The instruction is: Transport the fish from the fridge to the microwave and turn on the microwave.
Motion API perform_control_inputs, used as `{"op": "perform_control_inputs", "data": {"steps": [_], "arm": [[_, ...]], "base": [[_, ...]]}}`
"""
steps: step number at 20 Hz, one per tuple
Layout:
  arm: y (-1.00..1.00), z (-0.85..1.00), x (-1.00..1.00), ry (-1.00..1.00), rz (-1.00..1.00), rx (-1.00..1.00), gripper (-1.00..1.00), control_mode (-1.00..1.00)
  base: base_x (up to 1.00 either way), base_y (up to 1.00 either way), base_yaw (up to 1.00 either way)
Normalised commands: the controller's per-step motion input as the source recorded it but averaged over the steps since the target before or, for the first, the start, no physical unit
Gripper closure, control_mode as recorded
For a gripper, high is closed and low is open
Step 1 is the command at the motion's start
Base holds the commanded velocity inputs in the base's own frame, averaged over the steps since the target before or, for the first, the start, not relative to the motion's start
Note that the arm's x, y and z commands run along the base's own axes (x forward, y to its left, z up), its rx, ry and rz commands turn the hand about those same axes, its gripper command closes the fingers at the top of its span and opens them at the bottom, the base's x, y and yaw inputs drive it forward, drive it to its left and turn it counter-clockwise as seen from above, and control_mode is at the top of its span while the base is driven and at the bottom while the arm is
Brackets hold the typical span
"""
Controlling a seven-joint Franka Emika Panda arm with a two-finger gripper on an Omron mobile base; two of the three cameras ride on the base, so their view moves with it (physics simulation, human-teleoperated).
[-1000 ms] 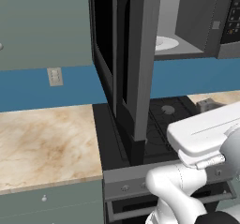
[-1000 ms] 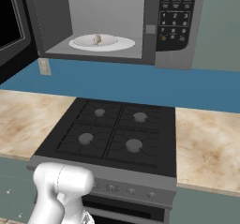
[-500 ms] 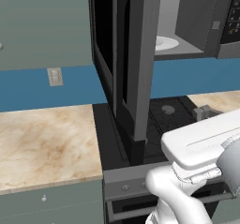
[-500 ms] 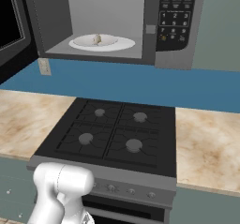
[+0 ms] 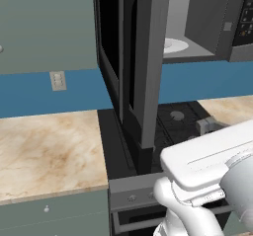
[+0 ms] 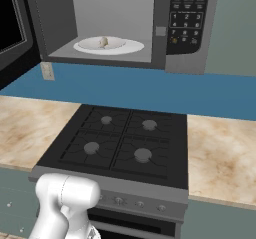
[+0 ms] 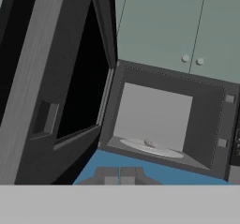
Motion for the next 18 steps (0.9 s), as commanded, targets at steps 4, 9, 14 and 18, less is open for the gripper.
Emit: {"op": "perform_control_inputs", "data": {"steps": [4,9,14,18], "arm": [[0.18,0.00,0.00,0.00,-0.03,0.00,1.00,-1.00],[0.23,0.00,0.00,0.00,-0.06,0.00,1.00,-1.00],[0.20,0.00,0.00,0.00,-0.06,0.00,1.00,-1.00],[0.18,0.00,0.00,0.00,-0.06,0.00,1.00,-1.00]], "base": [[0.00,0.00,0.00],[0.00,0.00,0.00],[0.00,0.00,0.00],[0.00,0.00,0.00]]}}
